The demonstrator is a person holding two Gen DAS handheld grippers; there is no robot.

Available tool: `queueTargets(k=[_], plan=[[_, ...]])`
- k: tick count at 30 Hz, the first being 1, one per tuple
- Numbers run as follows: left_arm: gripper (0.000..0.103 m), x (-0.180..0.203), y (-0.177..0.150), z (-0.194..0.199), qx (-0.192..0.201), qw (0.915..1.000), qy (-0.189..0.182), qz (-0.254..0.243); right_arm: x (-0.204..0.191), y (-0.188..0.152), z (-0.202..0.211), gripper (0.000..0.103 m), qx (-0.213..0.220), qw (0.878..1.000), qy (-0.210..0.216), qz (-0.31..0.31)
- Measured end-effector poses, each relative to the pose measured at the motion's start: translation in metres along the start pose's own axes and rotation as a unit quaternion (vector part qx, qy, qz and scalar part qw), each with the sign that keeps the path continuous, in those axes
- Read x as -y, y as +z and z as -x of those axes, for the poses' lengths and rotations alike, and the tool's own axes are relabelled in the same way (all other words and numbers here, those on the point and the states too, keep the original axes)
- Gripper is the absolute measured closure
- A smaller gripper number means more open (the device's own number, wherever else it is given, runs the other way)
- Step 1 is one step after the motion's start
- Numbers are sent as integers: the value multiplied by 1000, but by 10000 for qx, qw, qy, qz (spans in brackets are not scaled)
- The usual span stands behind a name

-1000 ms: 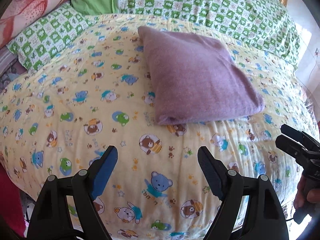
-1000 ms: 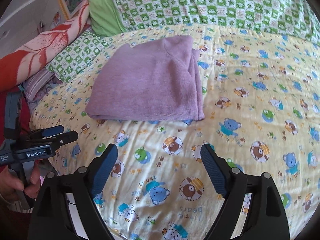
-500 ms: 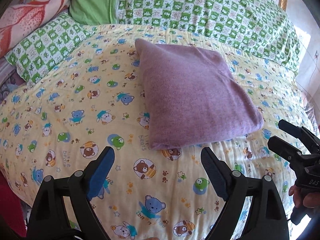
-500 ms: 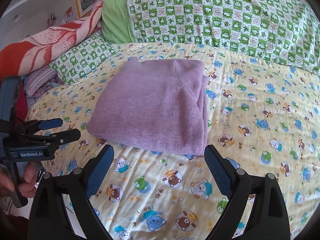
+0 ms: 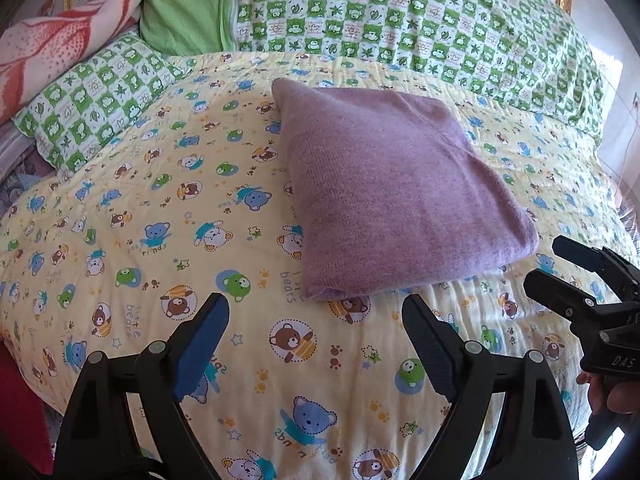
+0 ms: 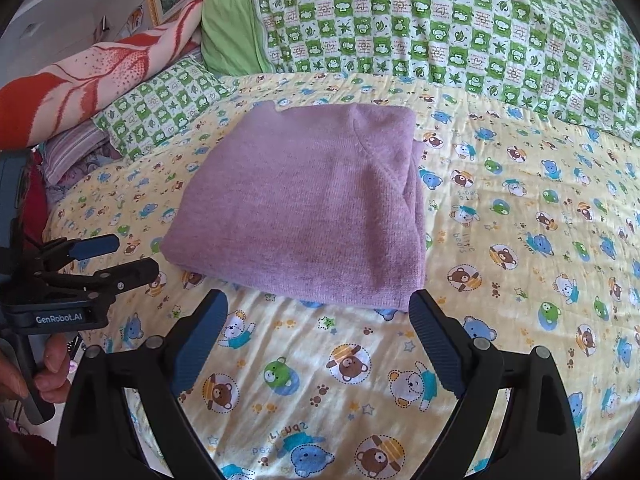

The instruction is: Fold small clothes

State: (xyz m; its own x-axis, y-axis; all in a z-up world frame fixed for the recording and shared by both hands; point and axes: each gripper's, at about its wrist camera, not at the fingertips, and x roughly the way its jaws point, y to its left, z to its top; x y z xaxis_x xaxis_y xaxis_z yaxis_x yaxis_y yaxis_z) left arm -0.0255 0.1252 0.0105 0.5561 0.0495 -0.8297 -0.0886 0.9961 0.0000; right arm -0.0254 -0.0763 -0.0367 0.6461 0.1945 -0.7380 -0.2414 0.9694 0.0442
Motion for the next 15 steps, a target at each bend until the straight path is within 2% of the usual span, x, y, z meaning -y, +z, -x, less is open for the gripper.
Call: queueTargets(k=[15], plan=[[14,11,3,17,287,9994,76,-177,3,3,-10,10,-88,9999,-8,-70]])
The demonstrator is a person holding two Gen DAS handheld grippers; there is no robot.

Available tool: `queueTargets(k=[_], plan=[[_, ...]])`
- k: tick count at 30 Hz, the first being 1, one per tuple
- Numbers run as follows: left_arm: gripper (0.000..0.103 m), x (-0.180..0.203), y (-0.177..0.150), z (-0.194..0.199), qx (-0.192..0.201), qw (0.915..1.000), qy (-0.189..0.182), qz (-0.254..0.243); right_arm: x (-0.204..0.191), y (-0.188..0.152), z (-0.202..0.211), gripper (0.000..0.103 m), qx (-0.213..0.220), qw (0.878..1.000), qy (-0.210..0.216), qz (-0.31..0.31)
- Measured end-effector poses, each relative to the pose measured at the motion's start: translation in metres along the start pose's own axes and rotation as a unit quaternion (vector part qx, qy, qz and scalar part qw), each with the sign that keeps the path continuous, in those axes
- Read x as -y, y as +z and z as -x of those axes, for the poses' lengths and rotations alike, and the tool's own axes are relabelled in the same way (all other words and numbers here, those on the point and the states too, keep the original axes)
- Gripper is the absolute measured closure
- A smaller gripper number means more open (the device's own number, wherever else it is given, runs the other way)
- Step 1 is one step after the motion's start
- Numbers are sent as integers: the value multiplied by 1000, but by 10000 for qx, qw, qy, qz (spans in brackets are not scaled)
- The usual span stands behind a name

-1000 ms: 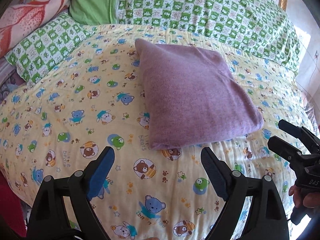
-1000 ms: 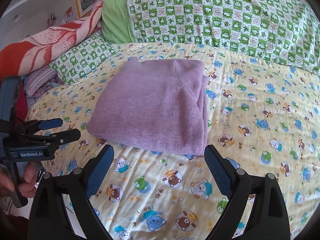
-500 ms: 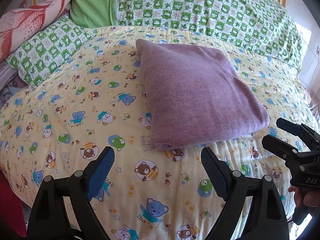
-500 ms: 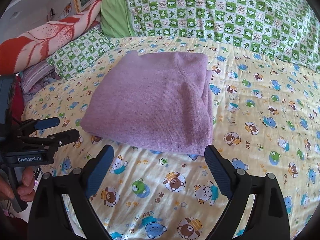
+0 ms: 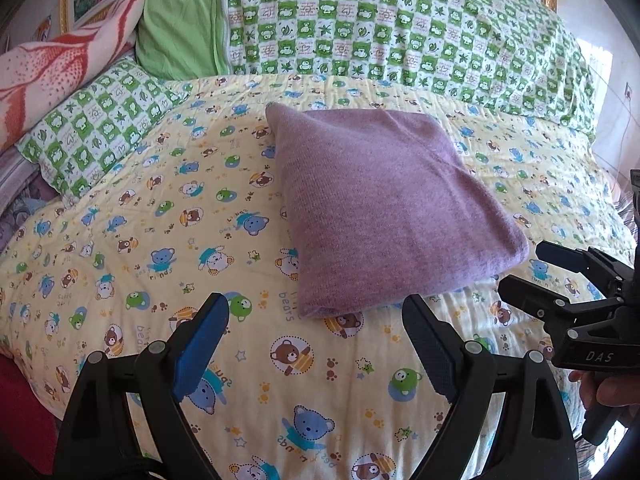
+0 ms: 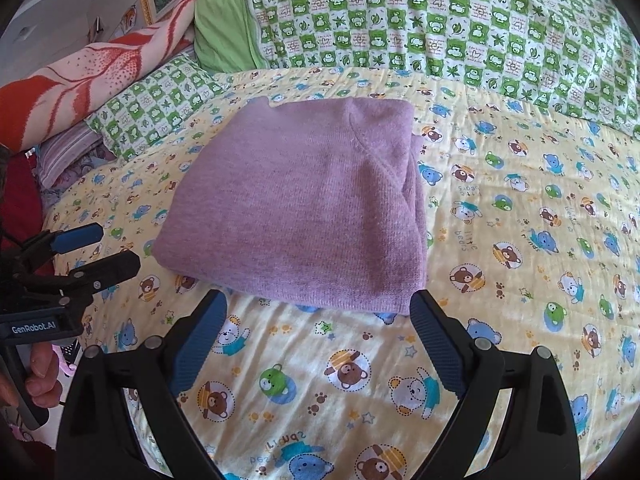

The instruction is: Fold small clothes

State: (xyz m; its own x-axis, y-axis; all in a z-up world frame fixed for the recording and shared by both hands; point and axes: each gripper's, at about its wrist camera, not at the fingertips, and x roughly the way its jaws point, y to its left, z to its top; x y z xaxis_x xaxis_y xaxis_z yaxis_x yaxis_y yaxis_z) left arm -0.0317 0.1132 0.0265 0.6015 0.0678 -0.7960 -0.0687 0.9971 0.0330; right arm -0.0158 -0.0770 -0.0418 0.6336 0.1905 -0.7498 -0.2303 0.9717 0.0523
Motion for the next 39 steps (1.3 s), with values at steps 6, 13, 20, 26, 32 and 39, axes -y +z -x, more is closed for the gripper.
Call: queueTargets(k=[6,13,20,26,32,39], plan=[[14,1,-1,2,4,10000,11,1,2,1,-1,10,12,10000,18,2],[14,1,-2,5,27,10000,23,-21,1,4,1,10,54,10000,30,-22],[14,2,-1,7,62,10000,25,-34,-1,3,4,10,91,9999,36,-67],[14,4,-1,11,77,10000,52,11,-1,4,6,10,110,9999,55,-69],[14,9,-2,14,92,9999,71,-6,-2,5,10,9,157,9998,68,-100],[14,12,-4,15,95,9999,76,-13,0,6,13,9,180,9997,89,-101]])
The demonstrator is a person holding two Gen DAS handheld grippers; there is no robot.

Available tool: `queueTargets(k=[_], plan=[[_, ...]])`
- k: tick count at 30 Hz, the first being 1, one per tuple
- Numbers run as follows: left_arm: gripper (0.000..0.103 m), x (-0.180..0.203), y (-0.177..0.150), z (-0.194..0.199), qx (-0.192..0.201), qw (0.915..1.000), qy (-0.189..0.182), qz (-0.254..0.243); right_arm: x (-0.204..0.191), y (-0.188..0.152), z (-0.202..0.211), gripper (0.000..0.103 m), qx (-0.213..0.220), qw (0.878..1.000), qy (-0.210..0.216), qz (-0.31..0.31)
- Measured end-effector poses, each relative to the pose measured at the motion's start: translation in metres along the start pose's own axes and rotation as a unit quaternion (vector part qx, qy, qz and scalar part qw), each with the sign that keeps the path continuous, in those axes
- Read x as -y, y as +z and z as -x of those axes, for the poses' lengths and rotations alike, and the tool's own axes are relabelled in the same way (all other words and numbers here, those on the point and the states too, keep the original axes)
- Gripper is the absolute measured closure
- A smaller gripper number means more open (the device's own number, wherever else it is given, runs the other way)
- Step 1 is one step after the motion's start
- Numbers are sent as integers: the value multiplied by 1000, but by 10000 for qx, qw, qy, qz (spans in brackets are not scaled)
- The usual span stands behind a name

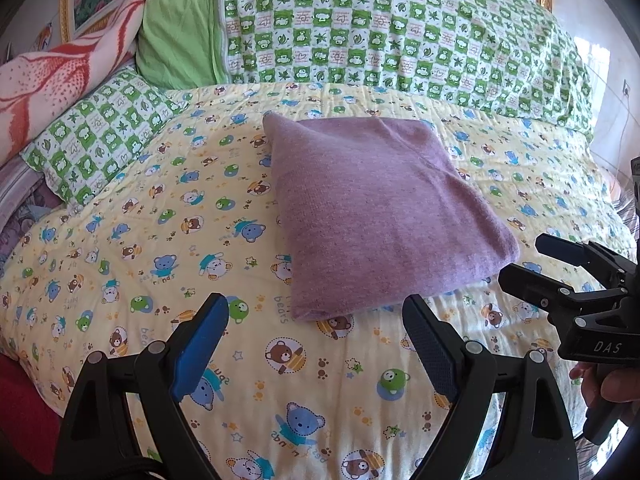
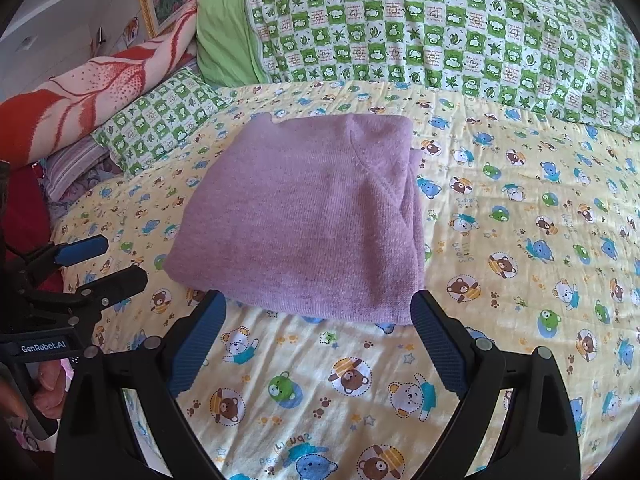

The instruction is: Fold small clothes

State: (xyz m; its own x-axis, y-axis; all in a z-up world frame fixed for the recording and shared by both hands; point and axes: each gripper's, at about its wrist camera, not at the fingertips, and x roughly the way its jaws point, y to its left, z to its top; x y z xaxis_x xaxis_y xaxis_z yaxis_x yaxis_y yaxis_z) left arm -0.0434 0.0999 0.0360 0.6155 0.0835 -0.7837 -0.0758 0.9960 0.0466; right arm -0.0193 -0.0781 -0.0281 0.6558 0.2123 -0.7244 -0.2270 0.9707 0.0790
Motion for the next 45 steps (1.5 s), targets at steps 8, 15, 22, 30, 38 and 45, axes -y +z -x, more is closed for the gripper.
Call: queueTargets(k=[8,15,22,30,38,45], plan=[[14,5,0,1,-7,10000,7,-37,2,0,3,9,19,10000,-11,-29],[14,6,1,3,10,10000,18,-42,1,1,5,9,43,10000,12,-27],[14,6,1,4,24,10000,8,-44,1,5,6,8,89,10000,41,-19],[14,8,5,7,44,10000,32,-13,1,11,7,8,132,9999,70,16],[14,10,8,6,79,10000,50,-17,1,13,6,8,150,9999,81,21],[14,10,16,2,58,9999,104,-17,4,19,4,8,155,9998,131,26]])
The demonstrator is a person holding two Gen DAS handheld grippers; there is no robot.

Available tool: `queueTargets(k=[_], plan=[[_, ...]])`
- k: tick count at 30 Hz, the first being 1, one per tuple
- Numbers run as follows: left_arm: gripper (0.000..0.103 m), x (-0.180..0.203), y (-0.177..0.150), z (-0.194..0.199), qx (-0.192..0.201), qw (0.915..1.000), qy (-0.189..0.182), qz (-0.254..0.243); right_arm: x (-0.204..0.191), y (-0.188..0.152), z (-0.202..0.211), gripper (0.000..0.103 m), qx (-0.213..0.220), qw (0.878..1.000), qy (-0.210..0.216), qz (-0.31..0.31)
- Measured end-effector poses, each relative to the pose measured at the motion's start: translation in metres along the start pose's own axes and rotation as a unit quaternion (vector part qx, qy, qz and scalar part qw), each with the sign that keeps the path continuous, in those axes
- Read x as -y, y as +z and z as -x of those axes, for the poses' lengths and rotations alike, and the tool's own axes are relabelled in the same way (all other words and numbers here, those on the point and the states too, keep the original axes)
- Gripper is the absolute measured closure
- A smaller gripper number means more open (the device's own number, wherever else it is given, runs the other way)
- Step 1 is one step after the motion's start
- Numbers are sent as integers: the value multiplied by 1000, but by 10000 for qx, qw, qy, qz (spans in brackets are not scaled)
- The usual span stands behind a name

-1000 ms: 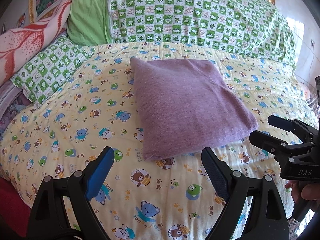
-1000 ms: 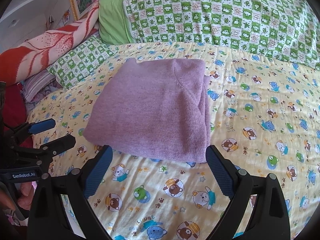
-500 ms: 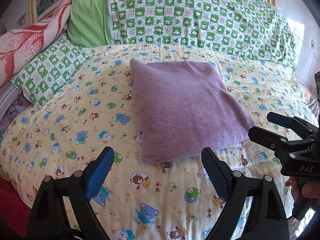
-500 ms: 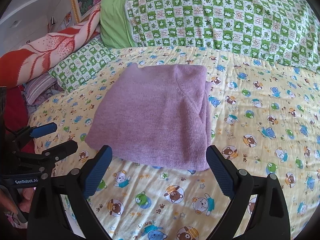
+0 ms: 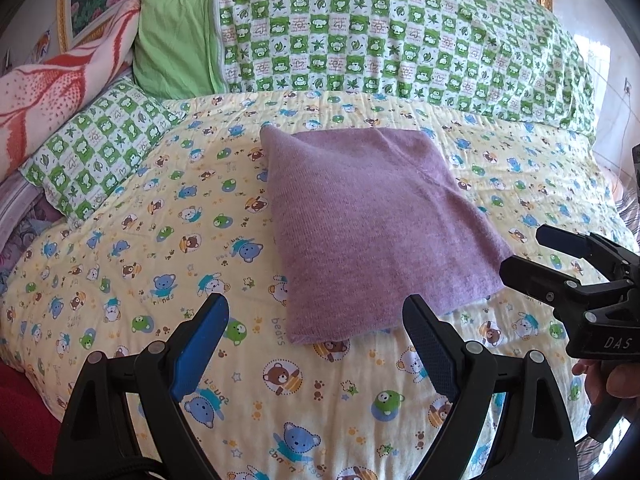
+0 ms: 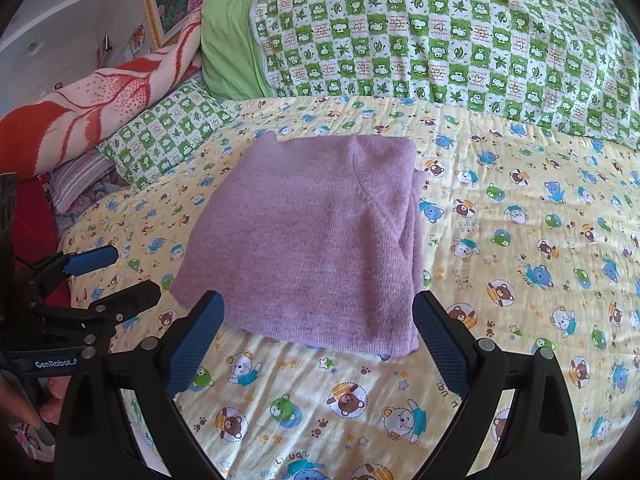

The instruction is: Fold small clothes

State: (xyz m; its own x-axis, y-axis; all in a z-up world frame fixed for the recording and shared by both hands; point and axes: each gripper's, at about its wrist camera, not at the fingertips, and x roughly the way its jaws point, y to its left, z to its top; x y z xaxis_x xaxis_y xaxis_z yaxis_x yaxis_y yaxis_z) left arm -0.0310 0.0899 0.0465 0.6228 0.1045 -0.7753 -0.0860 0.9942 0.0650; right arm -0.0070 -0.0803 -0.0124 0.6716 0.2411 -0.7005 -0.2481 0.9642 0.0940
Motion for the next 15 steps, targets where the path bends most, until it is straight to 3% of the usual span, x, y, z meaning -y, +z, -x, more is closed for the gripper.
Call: queueTargets(k=[15], plan=[[14,-2,21,-14,-2,9998,42,184,11,14,-14,8,-84,9999,70,-110]])
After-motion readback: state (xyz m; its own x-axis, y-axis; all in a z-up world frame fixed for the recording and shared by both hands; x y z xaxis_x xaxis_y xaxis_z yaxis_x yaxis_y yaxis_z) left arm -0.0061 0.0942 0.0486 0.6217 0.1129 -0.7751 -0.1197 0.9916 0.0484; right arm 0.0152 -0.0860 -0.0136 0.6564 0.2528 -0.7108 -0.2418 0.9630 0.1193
